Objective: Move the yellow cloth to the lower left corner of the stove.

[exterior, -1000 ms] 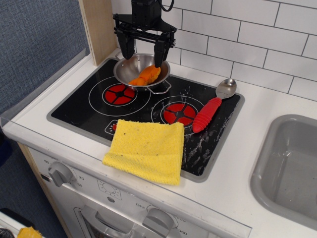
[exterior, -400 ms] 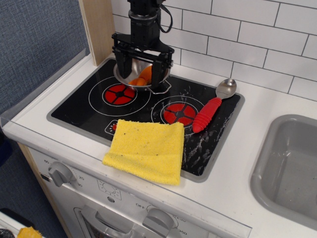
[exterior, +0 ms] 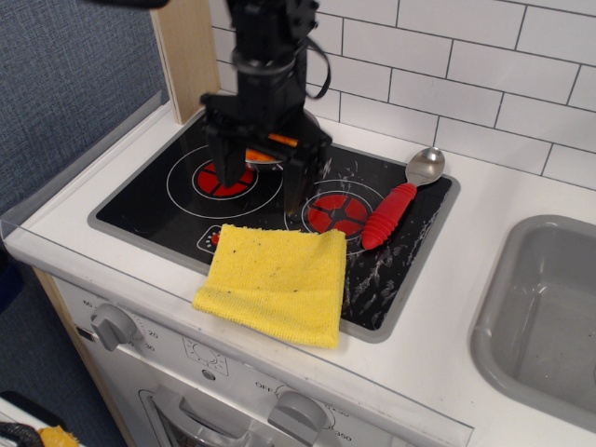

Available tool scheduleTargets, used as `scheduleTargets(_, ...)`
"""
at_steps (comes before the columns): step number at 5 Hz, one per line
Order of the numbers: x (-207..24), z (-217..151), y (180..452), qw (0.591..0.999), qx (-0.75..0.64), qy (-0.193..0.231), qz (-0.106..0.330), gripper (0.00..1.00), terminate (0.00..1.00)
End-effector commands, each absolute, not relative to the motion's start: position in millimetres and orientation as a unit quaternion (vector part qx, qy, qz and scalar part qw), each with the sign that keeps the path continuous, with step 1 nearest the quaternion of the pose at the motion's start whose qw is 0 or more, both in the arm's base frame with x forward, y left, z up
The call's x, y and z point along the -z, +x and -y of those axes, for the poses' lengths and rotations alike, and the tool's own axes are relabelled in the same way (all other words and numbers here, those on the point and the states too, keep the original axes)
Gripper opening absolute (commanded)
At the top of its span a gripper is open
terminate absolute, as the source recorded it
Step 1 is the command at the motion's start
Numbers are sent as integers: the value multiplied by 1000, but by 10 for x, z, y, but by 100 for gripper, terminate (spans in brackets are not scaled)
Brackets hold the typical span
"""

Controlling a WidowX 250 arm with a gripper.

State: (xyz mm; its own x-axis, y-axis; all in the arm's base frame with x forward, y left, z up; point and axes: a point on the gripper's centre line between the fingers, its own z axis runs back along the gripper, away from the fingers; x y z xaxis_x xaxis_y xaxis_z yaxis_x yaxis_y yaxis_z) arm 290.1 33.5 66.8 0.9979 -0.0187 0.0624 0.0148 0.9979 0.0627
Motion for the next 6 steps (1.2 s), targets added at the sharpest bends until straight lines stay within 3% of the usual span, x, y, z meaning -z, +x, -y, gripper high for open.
scheduleTargets(1,-215,-180,2592,997,51,22,57,100,0)
scheduleTargets(3,33,-244,2706,997,31,16,72,100,0)
scheduleTargets(6,-183,-960,2724,989,110,13,99,100,0)
